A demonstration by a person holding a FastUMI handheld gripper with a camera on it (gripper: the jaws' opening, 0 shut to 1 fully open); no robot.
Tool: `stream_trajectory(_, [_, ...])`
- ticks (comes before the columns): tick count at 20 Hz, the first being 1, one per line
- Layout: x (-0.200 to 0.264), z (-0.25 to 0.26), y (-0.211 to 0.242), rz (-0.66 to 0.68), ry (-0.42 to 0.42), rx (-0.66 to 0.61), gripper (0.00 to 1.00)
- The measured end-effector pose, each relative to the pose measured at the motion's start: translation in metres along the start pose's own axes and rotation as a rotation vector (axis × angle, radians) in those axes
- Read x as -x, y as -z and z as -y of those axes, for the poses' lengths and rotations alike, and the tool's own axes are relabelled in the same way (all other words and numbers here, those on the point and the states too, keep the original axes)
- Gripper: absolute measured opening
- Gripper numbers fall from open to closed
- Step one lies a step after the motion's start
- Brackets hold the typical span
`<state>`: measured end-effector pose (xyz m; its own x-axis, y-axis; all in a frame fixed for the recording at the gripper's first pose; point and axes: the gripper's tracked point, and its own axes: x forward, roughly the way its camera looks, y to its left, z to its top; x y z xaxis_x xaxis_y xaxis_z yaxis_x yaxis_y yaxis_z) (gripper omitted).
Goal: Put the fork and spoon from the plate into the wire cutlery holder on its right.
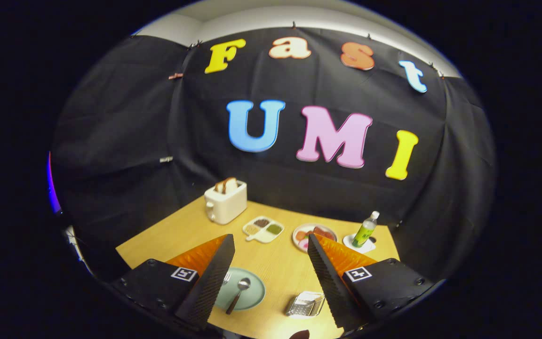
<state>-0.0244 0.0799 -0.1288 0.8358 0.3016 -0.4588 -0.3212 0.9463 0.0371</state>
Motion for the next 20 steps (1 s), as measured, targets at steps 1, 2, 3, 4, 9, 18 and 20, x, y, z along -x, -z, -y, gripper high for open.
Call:
stream_trajectory(1, [-0.004,-0.008,0.02,-0.062,-0.022,-0.005,0.98])
stream_trajectory(2, [-0.011,-0.016,0.038,-0.121,-0.046,-0.016,0.98])
stream_trajectory(3, [-0.017,-0.024,0.057,-0.177,-0.07,-0.027,0.98])
stream_trajectory(4, [-0.023,-0.031,0.074,-0.23,-0.092,-0.028,0.98])
stream_trajectory(9, [-0.056,-0.05,0.166,-0.452,-0.137,-0.013,0.94])
stream_trajectory(18, [-0.104,-0.075,0.259,-0.669,-0.155,-0.043,0.66])
stream_trajectory(20, [-0.115,-0.078,0.272,-0.706,-0.135,-0.037,0.52])
